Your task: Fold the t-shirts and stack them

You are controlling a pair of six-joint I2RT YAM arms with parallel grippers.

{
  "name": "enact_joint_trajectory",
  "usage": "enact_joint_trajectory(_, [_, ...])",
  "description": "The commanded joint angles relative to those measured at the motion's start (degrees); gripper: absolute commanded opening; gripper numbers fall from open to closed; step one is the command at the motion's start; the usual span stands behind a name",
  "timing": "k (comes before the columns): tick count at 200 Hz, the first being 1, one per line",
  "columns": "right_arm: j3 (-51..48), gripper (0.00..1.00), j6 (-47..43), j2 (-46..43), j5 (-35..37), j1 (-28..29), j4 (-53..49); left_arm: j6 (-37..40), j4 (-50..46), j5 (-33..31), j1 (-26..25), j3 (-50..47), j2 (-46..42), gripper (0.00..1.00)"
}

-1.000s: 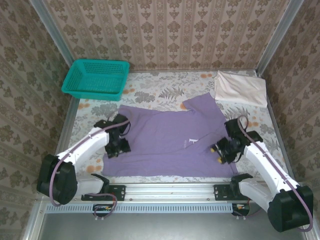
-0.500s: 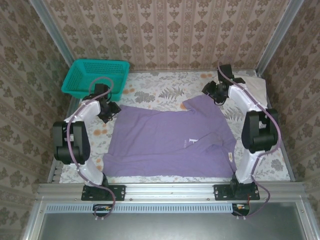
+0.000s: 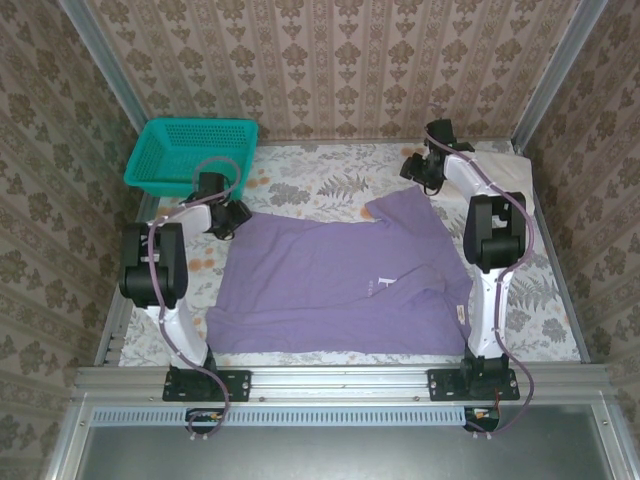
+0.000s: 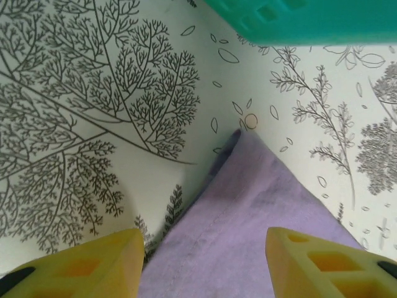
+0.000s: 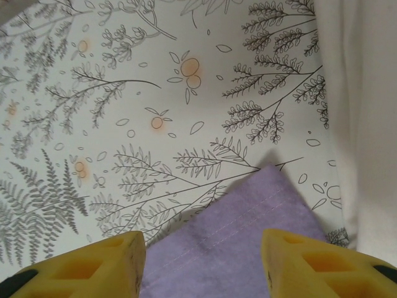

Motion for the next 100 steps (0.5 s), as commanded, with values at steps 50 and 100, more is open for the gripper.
enact_joint_trajectory(50, [10.6,0.55,-3.8,7.8,0.5,-1.2,-6.1,10.4,-8.2,-7.4,-2.7,10.0,8.0,0.46])
enact_joint_trajectory(100, [18.4,0.52,-4.5,13.5,0.3,-1.3,-14.5,11.6,-8.8,-8.6,-2.7,10.8,9.5,0.32])
